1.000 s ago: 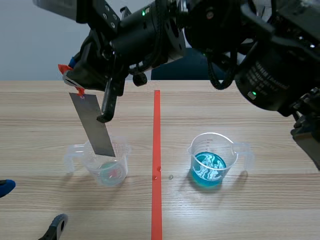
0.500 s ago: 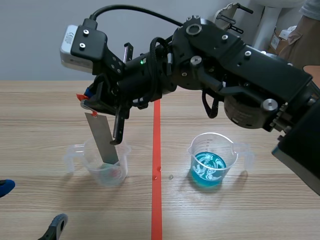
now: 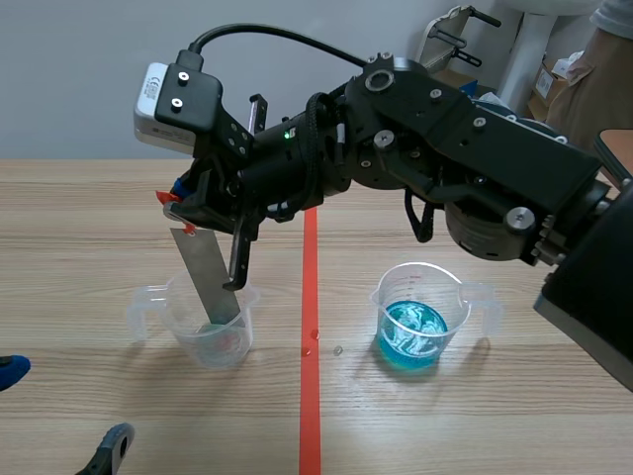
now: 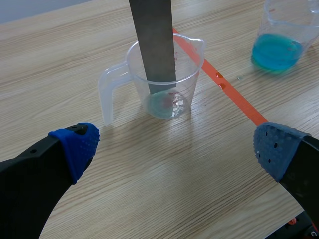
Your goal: Do the redox reaction experiment
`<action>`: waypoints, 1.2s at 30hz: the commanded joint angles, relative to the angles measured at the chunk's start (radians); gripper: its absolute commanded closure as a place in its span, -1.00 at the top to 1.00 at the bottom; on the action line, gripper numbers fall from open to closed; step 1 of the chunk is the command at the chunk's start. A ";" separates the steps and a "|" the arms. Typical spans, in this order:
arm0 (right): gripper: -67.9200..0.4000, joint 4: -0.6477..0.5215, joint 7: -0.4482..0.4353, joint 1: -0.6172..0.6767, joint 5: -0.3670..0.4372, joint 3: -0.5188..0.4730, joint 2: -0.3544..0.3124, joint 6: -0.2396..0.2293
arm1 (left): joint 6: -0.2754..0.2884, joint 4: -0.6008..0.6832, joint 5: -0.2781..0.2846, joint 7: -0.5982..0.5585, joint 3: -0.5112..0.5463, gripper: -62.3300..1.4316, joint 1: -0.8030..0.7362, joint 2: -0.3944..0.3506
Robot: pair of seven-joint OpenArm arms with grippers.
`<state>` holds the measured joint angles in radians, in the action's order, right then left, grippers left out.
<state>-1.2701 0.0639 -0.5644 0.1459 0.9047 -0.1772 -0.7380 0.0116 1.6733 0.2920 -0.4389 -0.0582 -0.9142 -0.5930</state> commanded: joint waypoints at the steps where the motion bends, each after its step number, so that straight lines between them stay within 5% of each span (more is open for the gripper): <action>1: -0.96 -0.010 -0.011 -0.011 0.007 -0.006 0.015 -0.008 | 0.002 0.018 0.003 -0.014 -0.004 1.00 0.003 -0.003; 6: -0.63 -0.010 -0.016 -0.002 0.018 0.026 0.026 -0.008 | 0.002 0.018 0.003 -0.014 -0.004 1.00 0.003 -0.003; 11: -0.11 -0.010 -0.019 0.005 0.022 0.080 0.029 -0.008 | 0.002 0.018 0.003 -0.014 -0.004 1.00 0.003 -0.003; 18: 1.00 -0.010 -0.039 0.005 0.072 0.120 0.035 -0.008 | 0.002 0.018 0.003 -0.014 -0.004 1.00 0.003 -0.003; 36: 1.00 -0.010 -0.018 0.005 0.071 0.123 0.045 -0.008 | 0.002 0.018 0.003 -0.014 -0.004 1.00 0.003 -0.003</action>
<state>-1.2701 0.0570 -0.5419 0.2070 1.0283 -0.1413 -0.7383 0.0116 1.6733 0.2920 -0.4385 -0.0582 -0.9142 -0.5930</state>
